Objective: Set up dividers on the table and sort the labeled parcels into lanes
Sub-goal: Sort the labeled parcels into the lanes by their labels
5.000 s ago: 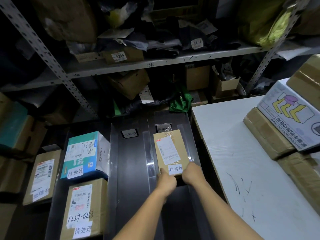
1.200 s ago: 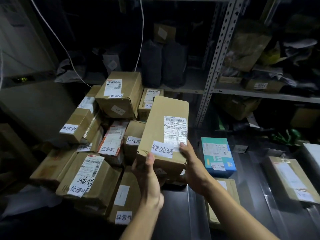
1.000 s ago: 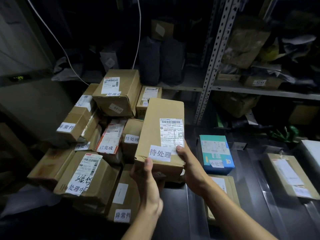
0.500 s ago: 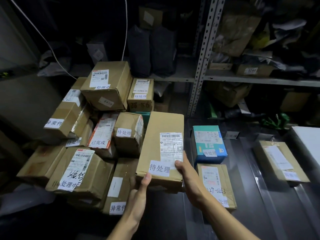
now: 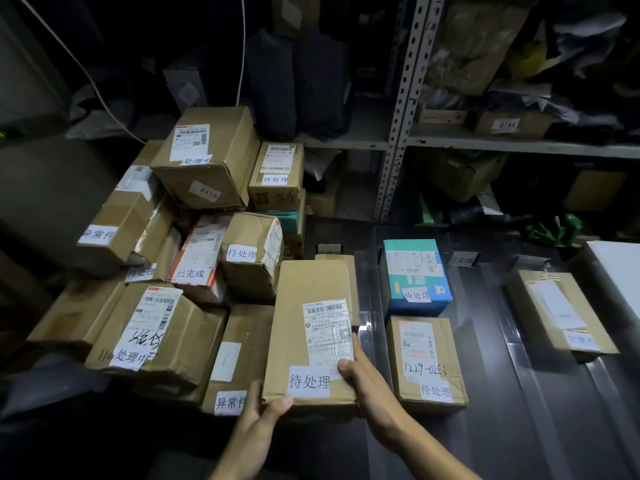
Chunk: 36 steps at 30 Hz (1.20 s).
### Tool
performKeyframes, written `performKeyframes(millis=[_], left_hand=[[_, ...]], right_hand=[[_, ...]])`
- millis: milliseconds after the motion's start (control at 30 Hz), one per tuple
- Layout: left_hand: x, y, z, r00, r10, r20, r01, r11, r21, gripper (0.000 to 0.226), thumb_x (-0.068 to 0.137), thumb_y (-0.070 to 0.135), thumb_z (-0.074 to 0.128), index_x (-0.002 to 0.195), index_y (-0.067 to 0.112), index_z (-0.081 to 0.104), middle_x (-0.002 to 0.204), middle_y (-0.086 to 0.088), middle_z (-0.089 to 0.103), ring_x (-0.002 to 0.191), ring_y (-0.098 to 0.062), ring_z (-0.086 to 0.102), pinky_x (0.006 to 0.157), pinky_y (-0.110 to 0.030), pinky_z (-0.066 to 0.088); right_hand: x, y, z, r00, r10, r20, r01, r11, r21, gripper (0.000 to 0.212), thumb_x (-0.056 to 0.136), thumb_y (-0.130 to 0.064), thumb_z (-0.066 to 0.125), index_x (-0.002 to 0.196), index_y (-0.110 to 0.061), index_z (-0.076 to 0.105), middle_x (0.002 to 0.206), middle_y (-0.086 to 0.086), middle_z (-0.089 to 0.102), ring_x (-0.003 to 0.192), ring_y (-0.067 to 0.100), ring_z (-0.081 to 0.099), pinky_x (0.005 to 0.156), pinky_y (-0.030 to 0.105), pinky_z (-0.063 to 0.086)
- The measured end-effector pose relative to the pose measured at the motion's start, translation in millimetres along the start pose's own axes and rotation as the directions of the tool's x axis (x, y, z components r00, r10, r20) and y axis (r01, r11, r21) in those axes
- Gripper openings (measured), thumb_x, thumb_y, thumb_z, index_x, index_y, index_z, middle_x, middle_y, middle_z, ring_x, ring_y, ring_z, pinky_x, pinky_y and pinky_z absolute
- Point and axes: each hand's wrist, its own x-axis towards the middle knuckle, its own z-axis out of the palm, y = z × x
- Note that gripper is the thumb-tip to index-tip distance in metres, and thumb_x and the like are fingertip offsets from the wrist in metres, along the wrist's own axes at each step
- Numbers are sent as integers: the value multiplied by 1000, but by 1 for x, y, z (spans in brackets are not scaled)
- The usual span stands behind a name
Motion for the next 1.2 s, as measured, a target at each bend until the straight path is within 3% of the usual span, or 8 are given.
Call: performKeyframes(millis=[133,300,467,633,733,900,1067,1200], left_hand=[[-5,-8,-1,1000,-2,3,2,1000,19,70,51,56,72,113,26,58,108,13,72,105,2,62,86,-18,39],[-10,-14,3,1000,-15,8,15,1000,28,71,48,57,71,110,25,59,104,9,73,97,5,63,82,-16,40],[-15,-16,6,1000,-22,22,21,998,60,71,49,57,71,111,26,58,104,15,73,98,4,65,86,-20,40],[-19,-9,10,999,15,30,-17,996,87,69,51,58,72,111,26,59,107,7,72,105,-7,64,98,-31,41],[-25,2,20,996,62,57,-68,992,108,70,50,56,71,109,20,57,104,3,72,100,-11,66,92,-28,44],[-39,20,44,984,132,116,-150,976,159,68,49,57,69,105,20,56,98,10,73,87,0,66,70,-6,43],[-45,26,75,973,155,173,-187,965,187,68,50,58,71,105,19,55,97,6,74,90,-3,66,76,-17,43],[-49,25,104,963,140,230,-186,963,194,69,52,57,72,105,18,55,97,7,74,89,-2,67,74,-14,44]], right_hand=[[-7,8,2,1000,-3,15,3,1000,-5,60,80,-57,55,138,-55,38,135,-15,61,121,12,61,92,37,51],[-15,15,1,1000,20,5,-21,1000,13,77,75,-58,55,147,-42,32,138,-9,60,122,14,61,105,52,46],[-21,17,-2,1000,2,1,-2,1000,-9,76,76,-61,55,147,-45,31,137,-11,60,122,13,61,102,45,49],[-29,12,-8,998,-58,-17,57,998,-12,69,85,-54,55,148,-46,29,141,-11,57,127,15,57,108,53,43],[-39,4,-18,994,-105,-18,105,994,-10,66,89,-53,56,149,-45,28,143,-8,55,128,18,56,105,53,45],[-60,-3,-42,986,-158,-52,158,987,-4,62,91,-51,57,148,-41,33,145,-8,54,132,17,53,106,36,46],[-84,-8,-77,981,-173,-88,173,985,-14,67,86,-57,60,147,-42,36,145,-6,53,133,18,52,107,31,44],[-103,-11,-104,975,-185,-127,183,983,-24,63,89,-56,58,147,-39,39,145,-5,54,134,19,51,112,48,36]])
